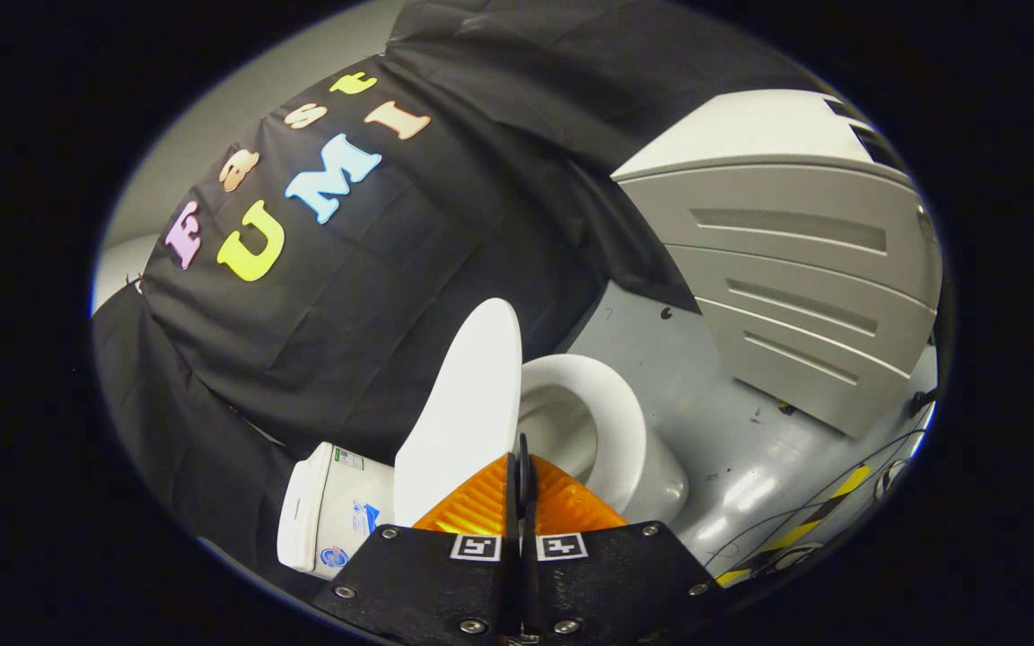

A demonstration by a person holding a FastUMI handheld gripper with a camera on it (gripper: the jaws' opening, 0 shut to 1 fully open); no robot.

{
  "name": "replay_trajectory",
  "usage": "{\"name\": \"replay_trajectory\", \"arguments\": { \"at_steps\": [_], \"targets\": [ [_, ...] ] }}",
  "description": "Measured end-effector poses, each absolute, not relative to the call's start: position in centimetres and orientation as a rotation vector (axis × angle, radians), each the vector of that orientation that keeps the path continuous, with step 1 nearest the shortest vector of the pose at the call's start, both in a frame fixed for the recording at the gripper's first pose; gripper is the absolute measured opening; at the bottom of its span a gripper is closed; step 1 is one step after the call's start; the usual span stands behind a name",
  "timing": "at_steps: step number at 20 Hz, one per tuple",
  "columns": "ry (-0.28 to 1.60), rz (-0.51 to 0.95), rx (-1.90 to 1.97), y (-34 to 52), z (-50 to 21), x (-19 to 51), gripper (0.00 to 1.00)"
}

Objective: Open the toilet lid.

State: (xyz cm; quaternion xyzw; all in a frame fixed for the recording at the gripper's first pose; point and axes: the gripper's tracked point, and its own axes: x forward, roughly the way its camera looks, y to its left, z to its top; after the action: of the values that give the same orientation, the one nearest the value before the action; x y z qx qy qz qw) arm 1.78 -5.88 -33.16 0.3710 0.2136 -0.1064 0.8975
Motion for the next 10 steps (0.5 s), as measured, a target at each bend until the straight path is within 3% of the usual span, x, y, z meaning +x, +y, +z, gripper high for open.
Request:
{"name": "replay_trajectory", "arguments": {
  "at_steps": [10],
  "targets": [
    [0.345, -0.167, 0.56, -1.3, -24.9, 2.5, 0.0]
  ]
}}
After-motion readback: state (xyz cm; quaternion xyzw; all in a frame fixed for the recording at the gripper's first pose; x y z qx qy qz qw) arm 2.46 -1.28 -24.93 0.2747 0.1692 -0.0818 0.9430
